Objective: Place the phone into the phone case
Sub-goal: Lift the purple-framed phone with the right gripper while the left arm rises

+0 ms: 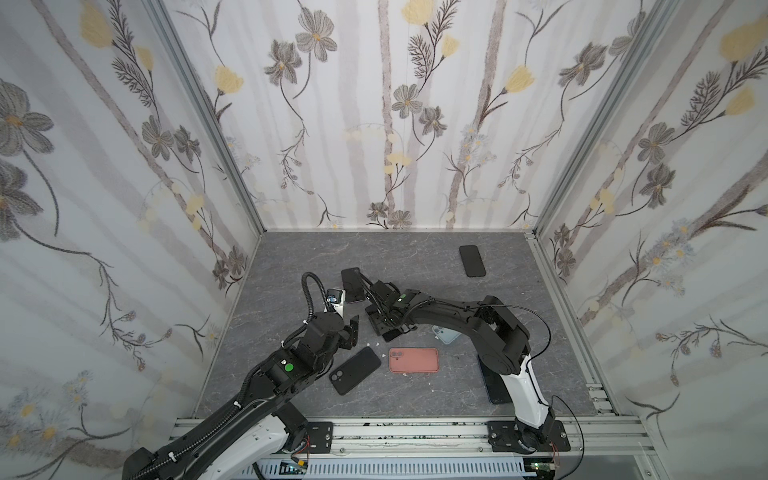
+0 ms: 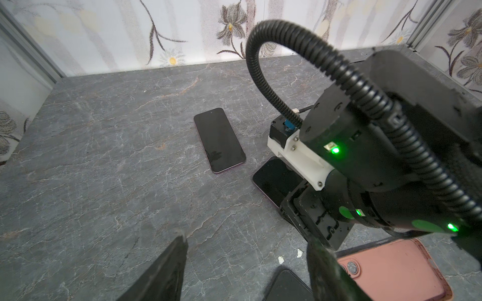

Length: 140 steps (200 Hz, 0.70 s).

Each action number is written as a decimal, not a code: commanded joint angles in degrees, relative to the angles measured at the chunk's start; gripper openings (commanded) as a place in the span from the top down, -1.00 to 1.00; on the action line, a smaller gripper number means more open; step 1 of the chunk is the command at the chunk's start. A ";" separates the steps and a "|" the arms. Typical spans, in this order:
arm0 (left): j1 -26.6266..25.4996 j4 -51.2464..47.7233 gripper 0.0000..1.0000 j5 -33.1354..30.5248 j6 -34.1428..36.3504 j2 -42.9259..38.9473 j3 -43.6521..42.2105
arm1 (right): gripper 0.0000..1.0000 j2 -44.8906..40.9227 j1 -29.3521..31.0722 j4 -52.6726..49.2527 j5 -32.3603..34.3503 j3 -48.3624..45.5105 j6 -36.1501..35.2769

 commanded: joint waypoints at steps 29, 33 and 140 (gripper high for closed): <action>0.34 1.40 -0.43 -0.20 0.32 0.07 -0.03 | -0.33 -1.10 -0.85 -3.24 0.00 -0.04 -1.40; 0.42 1.39 -0.43 -0.14 0.29 0.07 0.02 | -0.33 -1.32 -0.85 -3.24 0.26 0.04 -1.62; 0.78 1.22 -0.44 0.15 -0.03 0.42 0.18 | -0.30 -9.21 -1.82 -3.29 4.29 -1.72 -5.63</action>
